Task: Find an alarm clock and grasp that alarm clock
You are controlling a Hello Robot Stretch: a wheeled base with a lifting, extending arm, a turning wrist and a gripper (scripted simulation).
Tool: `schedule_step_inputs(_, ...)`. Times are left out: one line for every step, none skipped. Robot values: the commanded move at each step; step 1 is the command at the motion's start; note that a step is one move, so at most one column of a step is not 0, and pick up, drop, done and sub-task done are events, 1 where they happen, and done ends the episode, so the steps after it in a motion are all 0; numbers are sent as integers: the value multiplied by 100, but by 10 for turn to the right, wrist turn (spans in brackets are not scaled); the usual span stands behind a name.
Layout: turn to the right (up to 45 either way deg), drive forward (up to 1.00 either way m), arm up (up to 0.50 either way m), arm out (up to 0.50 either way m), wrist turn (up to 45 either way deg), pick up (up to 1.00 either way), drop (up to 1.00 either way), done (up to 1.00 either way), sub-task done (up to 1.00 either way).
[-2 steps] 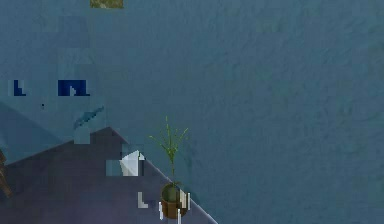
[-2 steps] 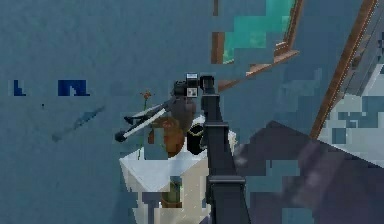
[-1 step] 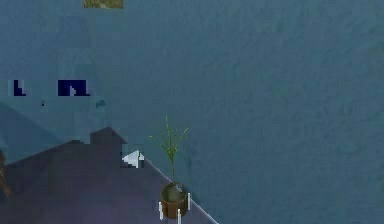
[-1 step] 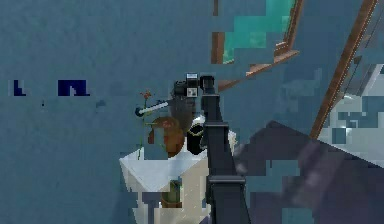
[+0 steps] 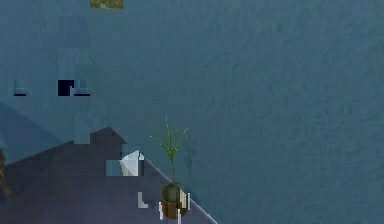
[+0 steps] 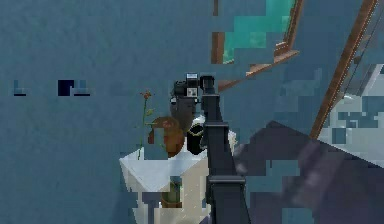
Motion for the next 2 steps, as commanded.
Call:
schedule_step_inputs(0,0,0,0,150,0,0,0,0)
schedule_step_inputs(0,0,-30,0,0,0,0,0,0)
